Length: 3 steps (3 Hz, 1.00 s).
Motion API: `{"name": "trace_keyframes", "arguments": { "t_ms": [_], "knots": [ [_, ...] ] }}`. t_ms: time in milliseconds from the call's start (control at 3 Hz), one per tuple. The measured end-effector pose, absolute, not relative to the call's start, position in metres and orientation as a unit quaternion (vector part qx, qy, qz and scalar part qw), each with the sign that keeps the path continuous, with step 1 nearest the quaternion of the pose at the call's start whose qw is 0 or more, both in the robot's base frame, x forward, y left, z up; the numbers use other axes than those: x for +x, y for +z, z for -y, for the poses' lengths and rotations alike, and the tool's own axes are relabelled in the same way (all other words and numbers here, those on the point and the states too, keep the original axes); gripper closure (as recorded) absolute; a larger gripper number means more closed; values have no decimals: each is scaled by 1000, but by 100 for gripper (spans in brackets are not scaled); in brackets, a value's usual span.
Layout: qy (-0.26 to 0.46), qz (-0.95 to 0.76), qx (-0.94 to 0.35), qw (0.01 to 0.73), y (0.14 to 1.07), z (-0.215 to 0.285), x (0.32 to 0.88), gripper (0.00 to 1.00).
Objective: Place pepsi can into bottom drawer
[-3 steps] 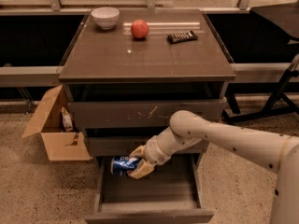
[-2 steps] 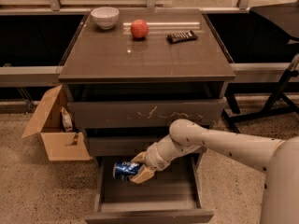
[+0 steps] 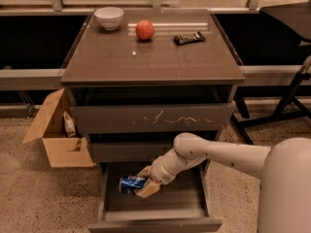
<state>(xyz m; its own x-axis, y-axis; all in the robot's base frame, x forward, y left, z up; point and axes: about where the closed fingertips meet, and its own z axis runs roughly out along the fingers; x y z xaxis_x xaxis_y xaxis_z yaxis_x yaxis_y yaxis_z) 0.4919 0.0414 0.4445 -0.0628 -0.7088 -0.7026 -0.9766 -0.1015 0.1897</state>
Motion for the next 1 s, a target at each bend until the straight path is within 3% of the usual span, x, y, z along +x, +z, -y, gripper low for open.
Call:
{"name": "trace_keyframes", "arguments": {
  "t_ms": [1000],
  "knots": [
    [276,-671,-672,146,317,-16,501,100]
  ]
}}
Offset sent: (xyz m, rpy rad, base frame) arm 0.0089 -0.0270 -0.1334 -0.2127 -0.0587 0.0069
